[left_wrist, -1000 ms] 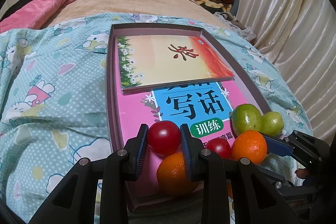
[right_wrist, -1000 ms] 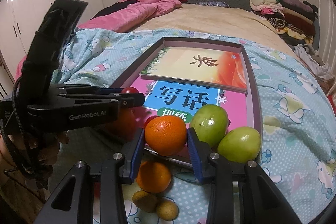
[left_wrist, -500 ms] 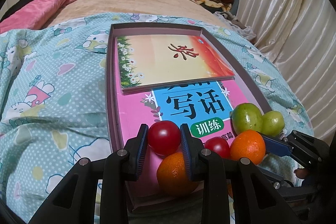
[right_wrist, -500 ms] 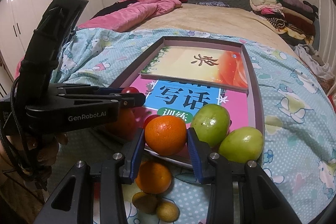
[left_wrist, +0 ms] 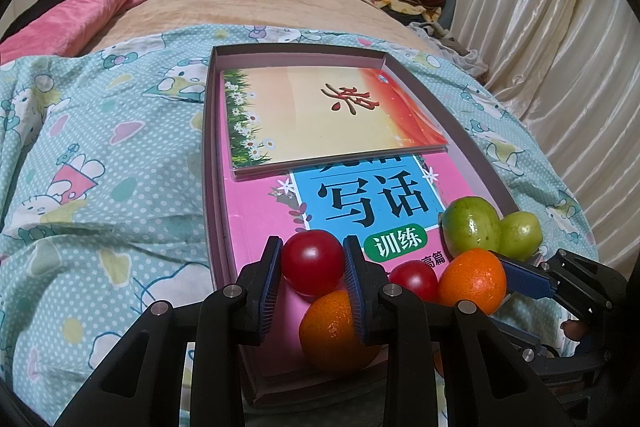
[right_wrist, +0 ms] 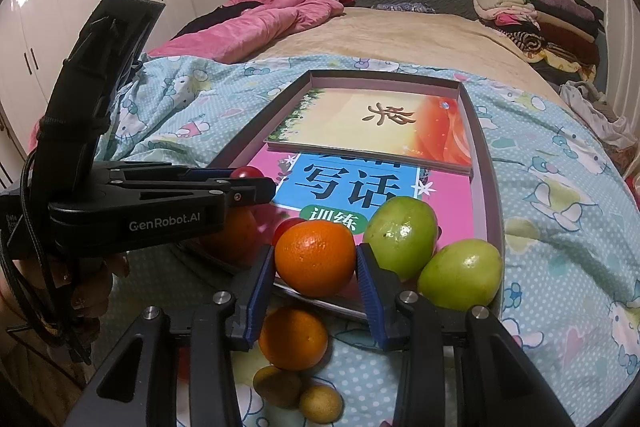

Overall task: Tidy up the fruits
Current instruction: 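Lower the held tomato and tangerine onto the workbook in the tray, then open the left gripper to release the tomato while the right releases the tangerine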

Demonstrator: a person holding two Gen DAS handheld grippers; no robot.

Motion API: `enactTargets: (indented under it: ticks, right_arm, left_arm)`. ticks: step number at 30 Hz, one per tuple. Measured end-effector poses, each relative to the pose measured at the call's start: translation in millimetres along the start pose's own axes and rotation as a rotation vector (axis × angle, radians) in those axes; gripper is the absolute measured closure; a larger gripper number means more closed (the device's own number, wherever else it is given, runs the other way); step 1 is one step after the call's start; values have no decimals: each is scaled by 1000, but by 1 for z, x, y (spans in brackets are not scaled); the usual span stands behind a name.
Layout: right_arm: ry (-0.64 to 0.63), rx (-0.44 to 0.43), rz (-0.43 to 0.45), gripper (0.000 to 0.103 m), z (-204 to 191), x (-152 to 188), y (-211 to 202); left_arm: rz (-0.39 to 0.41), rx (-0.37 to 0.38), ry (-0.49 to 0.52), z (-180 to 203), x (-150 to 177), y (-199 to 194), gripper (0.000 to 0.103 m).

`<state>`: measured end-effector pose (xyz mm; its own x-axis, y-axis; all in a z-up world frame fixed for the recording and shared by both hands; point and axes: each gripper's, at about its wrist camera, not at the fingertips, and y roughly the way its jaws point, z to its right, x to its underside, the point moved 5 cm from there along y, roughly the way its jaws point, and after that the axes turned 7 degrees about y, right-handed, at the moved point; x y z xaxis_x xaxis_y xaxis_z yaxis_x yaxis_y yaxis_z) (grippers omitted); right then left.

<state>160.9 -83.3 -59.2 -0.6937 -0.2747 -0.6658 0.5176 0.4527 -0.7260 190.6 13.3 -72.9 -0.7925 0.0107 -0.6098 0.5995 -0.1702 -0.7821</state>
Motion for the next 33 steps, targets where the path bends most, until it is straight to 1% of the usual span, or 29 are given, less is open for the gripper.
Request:
enactTargets:
  ticks: [7,14,19,27,33]
  right_arm:
    - [0,1,12,60,0,0,-3]
    - [-1,7,37,55,-1,-2,-8]
    - [11,7,51,55,1,-4,-12]
    - [5,1,43,55,-1,-2,-10]
    - [-5,-16,40,55,-5,-1,-11]
  left_arm:
    - [0,-1,-1,-1,1,-1,72]
    - [0,1,-3,-1,1,-2,72]
    - [-2,4,-2,-1,1,-4,72]
    - [-3,2,-4,-2,1,-5,72]
    - [-9,-3,-16,-2,1,-8,69]
